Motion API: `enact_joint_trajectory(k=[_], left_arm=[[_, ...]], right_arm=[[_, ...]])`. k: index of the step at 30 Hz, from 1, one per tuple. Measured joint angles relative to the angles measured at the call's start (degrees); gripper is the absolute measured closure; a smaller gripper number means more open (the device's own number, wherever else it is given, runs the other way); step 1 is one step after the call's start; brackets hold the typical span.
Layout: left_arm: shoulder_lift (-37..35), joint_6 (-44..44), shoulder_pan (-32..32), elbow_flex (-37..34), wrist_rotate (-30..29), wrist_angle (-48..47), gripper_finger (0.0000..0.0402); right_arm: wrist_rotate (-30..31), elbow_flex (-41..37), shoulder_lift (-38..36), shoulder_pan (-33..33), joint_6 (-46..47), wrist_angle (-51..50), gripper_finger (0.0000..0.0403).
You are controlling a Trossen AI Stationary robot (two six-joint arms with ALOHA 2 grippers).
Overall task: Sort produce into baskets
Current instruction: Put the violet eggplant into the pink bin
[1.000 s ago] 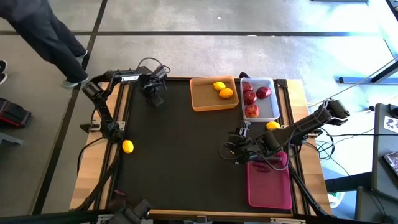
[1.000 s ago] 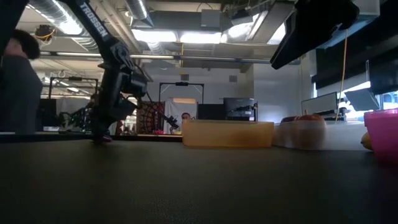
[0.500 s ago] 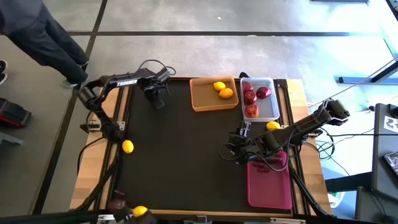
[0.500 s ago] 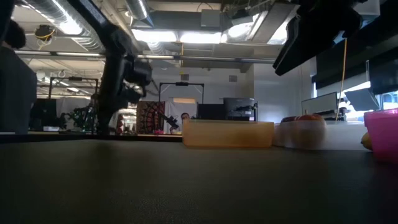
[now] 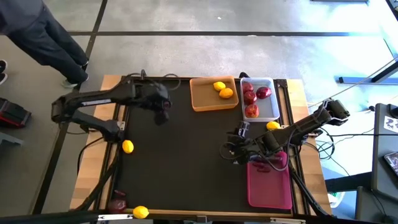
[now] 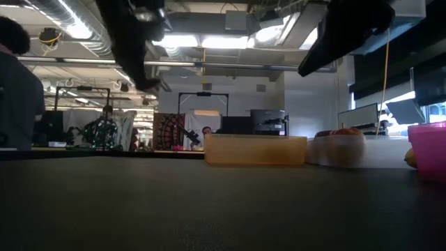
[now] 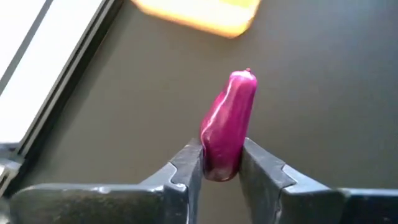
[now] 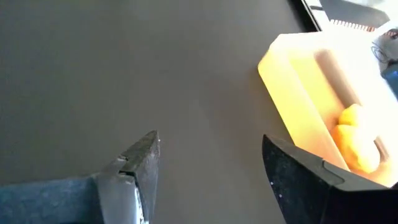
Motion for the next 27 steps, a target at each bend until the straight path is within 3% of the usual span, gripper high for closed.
enact_joint_trajectory(k=[5, 8, 15, 27], left_arm=[[-3.28, -4.73, -9.28, 0.0, -0.13, 3.79, 0.0313], [-3.35, -5.3, -14.53, -0.01, -0.13, 6.84, 0.0313], [-3.06, -5.18, -24.91, -3.6, -0.2, 23.77, 0.0313], [-1.83, -4.94, -32.54, -9.81, -4.11, 44.2, 0.0313]], right_arm=[[-0.74, 0.0, 0.0, 0.0, -3.52, 7.07, 0.0168], [-7.37, 0.0, -0.02, -0.63, -9.3, 13.55, 0.0168], [-9.46, 0.02, -0.04, -4.49, -15.01, 25.07, 0.0168], [-16.81, 0.02, 2.68, -6.76, -19.45, 43.52, 0.0169]])
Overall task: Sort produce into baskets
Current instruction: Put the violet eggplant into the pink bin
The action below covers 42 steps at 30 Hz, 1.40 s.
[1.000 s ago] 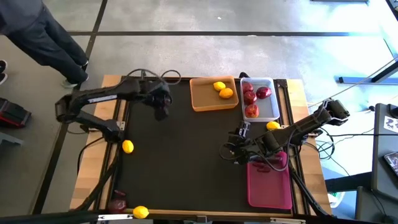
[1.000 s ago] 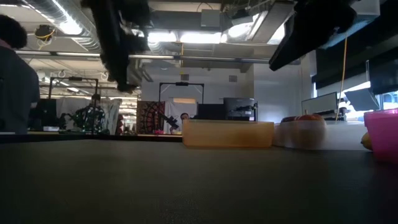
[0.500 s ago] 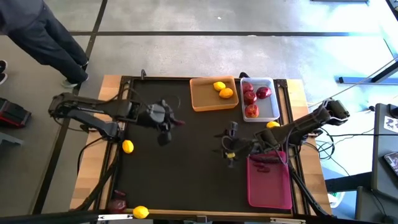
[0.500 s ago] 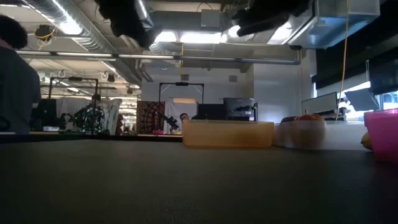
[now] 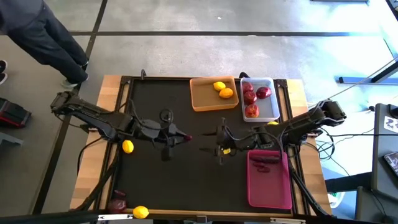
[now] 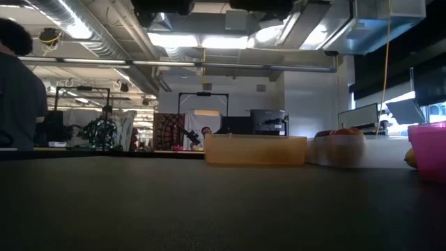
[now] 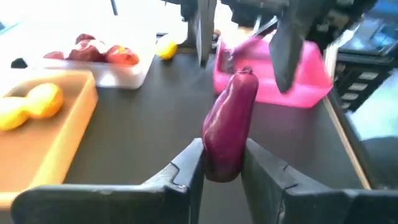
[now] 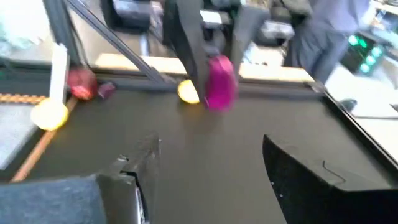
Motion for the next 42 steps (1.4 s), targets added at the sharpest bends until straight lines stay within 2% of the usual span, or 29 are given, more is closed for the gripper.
enact_joint_trajectory(k=[5, 9, 14, 21, 26, 33, 37, 42], left_arm=[[3.15, 1.3, -0.51, -1.79, 0.04, 9.59, 0.0313], [5.55, 1.39, -0.88, -1.88, 0.08, 12.18, 0.0312], [6.53, 1.66, -1.17, -1.88, 0.1, 12.89, 0.0312], [6.53, 2.42, -1.26, -1.9, 0.59, 13.3, 0.0309], [6.53, 2.84, -1.2, -1.95, 0.46, 13.61, 0.0289], [6.14, 2.86, -1.07, -1.93, 0.26, 12.78, 0.0204], [6.05, 1.99, -1.17, -1.86, 0.55, 7.58, 0.0177], [6.21, -2.23, -1.18, -1.86, 0.65, 0.4, 0.0177]], right_arm=[[-3.23, 0.03, 3.45, 0.01, -2.28, 9.03, 0.0172], [-4.03, 0.03, 4.45, -0.01, -2.74, 11.89, 0.0201], [-4.59, 0.02, 4.45, -0.36, -2.96, 11.85, 0.0268], [-4.35, 0.03, 4.67, -0.39, -4.55, 11.94, 0.039], [-4.16, 0.05, 4.73, -0.39, -5.52, 11.85, 0.038], [-4.22, 0.05, 4.63, -0.26, -8.52, 10.13, 0.0396], [-3.04, 1.5, 2.01, 0.91, -8.86, -0.47, 0.0388], [-2.75, 4.15, -2.1, 3.81, -4.47, -18.4, 0.0393]])
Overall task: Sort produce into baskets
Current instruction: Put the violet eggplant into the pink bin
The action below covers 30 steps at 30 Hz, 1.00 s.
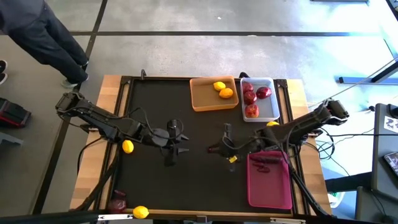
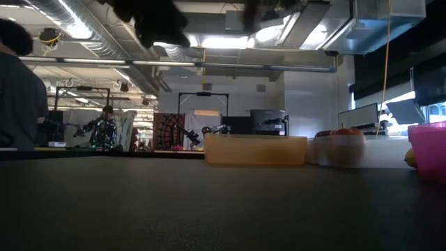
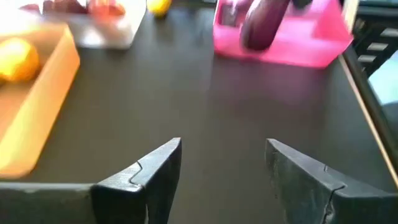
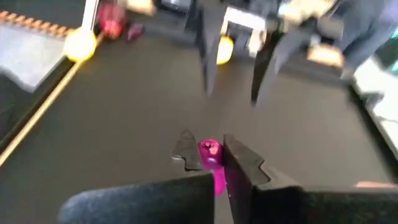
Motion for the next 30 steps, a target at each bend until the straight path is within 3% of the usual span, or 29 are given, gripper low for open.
enact_joint_trajectory(k=[15, 21, 30], left_arm=[[0.01, -1.68, -0.25, 0.0, 0.1, -1.51, 0.0178], [0.01, -1.72, -0.23, 0.0, 0.1, -1.51, 0.0178], [0.01, -1.23, -0.23, 0.0, -0.11, -1.53, 0.0178]], right_arm=[[-0.46, 1.74, -5.91, 16.23, 38.74, -44.76, 0.0391], [-3.35, -0.97, -5.93, 22.71, 53.15, -51.81, 0.0391], [-12.76, -11.59, -5.91, 26.85, 64.6, -52.8, 0.0391]])
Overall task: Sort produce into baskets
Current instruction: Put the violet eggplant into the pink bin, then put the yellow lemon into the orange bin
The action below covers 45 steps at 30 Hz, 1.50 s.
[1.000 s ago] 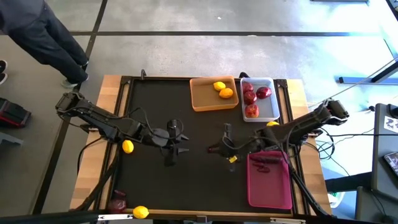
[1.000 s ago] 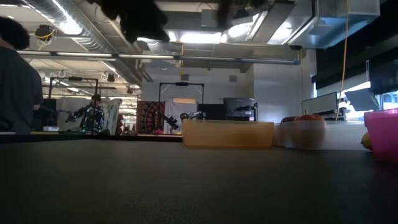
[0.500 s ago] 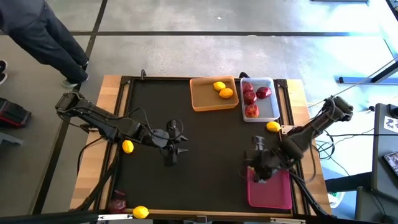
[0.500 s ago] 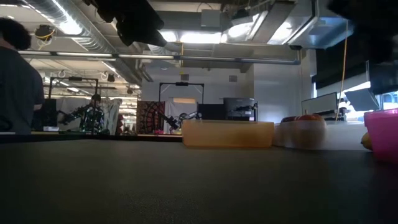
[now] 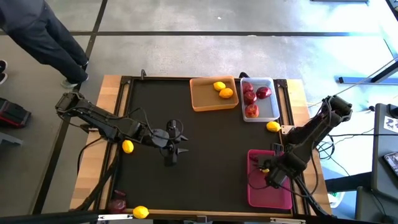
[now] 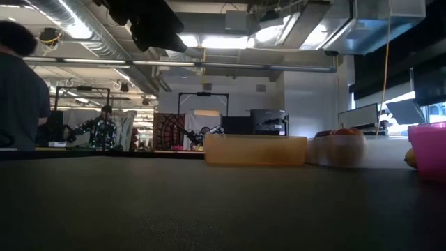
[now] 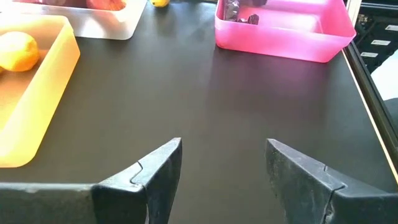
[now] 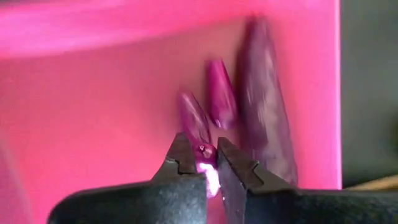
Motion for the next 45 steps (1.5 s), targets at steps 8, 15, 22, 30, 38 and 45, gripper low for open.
enact_joint_trajectory(k=[8, 15, 22, 30, 38, 45], left_arm=[[0.0, 0.03, 0.02, 0.0, -0.06, 0.0, 0.0178], [0.0, 0.05, 0.02, 0.0, -0.1, 0.0, 0.0178], [0.0, 0.05, 0.02, 0.0, -0.25, 0.0, 0.0178], [0.0, 0.0, 0.02, 0.0, -0.25, -0.02, 0.0178], [-0.6, -1.39, -0.02, 0.79, -0.21, -5.76, 0.0178], [-1.36, -14.21, -1.32, 4.82, 1.26, -26.22, 0.0184]], right_arm=[[-4.66, -9.76, 0.02, 0.56, 4.88, 4.19, 0.0391], [-7.14, -12.29, 0.02, 0.52, 7.99, 6.81, 0.0374], [-7.15, -11.68, 0.04, 0.52, 7.78, 6.28, 0.029], [-2.25, -1.1, 0.02, 0.52, 4.59, 2.01, 0.0247], [22.45, 8.3, -0.02, 0.5, -7.54, 5.09, 0.0247], [35.5, 8.72, 0.02, -0.89, -24.42, 16.58, 0.0247]])
